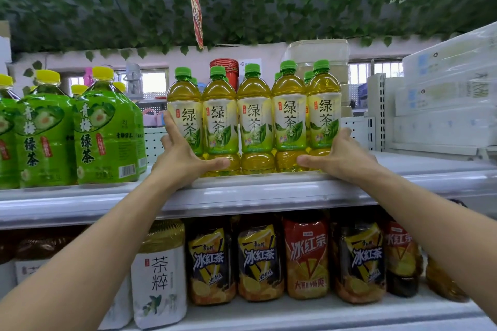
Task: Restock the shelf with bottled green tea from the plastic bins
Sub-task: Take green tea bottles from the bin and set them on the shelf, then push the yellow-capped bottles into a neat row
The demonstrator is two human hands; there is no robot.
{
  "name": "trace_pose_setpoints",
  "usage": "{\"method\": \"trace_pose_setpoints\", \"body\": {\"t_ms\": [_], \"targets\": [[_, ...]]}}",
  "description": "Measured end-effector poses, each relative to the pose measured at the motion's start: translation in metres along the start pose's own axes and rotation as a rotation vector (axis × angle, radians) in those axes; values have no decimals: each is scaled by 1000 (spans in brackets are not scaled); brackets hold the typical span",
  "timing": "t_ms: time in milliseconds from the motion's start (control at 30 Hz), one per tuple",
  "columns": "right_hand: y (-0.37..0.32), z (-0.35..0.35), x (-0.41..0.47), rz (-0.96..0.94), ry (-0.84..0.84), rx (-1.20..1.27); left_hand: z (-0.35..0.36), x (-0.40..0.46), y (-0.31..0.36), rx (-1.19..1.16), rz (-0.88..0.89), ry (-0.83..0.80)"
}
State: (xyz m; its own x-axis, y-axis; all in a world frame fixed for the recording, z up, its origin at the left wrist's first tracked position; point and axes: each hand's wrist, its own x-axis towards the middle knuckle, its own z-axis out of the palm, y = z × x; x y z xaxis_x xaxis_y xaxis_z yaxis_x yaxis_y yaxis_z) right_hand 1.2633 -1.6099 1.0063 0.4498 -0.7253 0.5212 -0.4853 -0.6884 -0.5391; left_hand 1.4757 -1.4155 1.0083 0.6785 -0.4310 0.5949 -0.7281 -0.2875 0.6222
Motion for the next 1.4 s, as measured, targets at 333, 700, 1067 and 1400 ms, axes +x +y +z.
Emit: {"method": "trace_pose_setpoints", "body": {"t_ms": [333, 700, 1067, 1400], "targets": [[0, -1, 4, 8, -38, 72, 1, -4, 5, 31, -22, -9], [1, -1, 4, 14, -59, 38, -2, -9, 4, 162, 20, 3], [-10, 10, -18, 92, 71, -161, -12, -18, -8, 365, 28, -104], [-123, 91, -99, -267, 449, 171, -101, -63, -76, 26, 421, -176]]}}
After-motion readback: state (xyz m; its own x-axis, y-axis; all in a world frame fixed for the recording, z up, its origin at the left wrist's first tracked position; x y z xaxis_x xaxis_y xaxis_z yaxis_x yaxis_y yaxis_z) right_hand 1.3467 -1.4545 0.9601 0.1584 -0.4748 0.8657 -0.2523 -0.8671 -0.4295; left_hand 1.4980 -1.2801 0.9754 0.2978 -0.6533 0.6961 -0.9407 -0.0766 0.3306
